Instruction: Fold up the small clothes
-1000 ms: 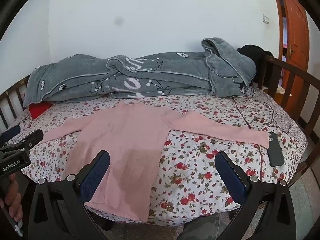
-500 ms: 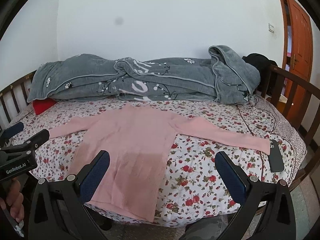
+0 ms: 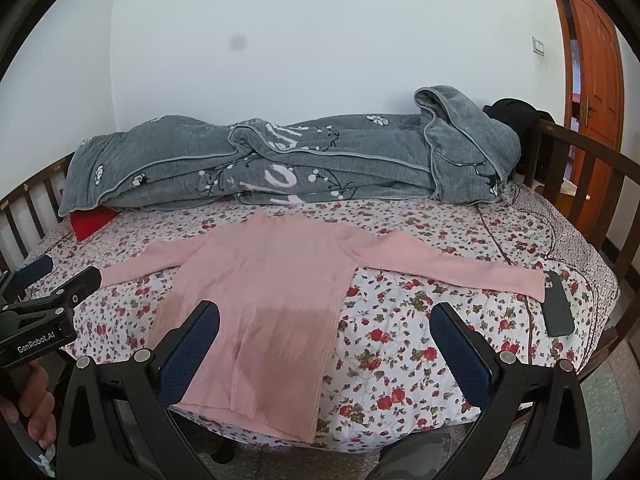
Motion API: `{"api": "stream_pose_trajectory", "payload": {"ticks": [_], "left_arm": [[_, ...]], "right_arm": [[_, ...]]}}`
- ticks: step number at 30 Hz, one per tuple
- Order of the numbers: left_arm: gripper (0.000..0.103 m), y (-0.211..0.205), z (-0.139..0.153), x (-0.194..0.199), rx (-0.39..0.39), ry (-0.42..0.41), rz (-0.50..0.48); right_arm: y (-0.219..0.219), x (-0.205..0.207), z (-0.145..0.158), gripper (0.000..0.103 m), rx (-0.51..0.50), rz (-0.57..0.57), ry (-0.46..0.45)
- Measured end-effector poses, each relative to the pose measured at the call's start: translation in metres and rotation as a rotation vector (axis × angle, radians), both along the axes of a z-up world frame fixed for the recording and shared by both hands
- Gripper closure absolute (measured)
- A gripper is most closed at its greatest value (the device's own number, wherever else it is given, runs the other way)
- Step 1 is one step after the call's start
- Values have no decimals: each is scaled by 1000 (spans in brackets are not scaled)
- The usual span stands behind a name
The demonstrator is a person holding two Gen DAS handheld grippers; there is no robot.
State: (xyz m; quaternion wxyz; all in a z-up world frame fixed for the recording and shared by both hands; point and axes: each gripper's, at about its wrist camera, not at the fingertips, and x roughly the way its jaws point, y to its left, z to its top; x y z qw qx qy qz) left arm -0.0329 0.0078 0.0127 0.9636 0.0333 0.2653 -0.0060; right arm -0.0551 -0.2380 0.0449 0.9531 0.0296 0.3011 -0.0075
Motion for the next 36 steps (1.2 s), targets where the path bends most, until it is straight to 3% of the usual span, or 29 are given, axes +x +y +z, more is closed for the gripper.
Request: {"api": "stream_pose_trajectory", "payload": {"ticks": [12,36], "left_arm": [[0,7,0,7,-35,34,1],[0,12,11,7,-54,26,-7]], "right_arm": [[1,2,1,0,19,19,3],[7,2,3,0,16,24,-5]]}}
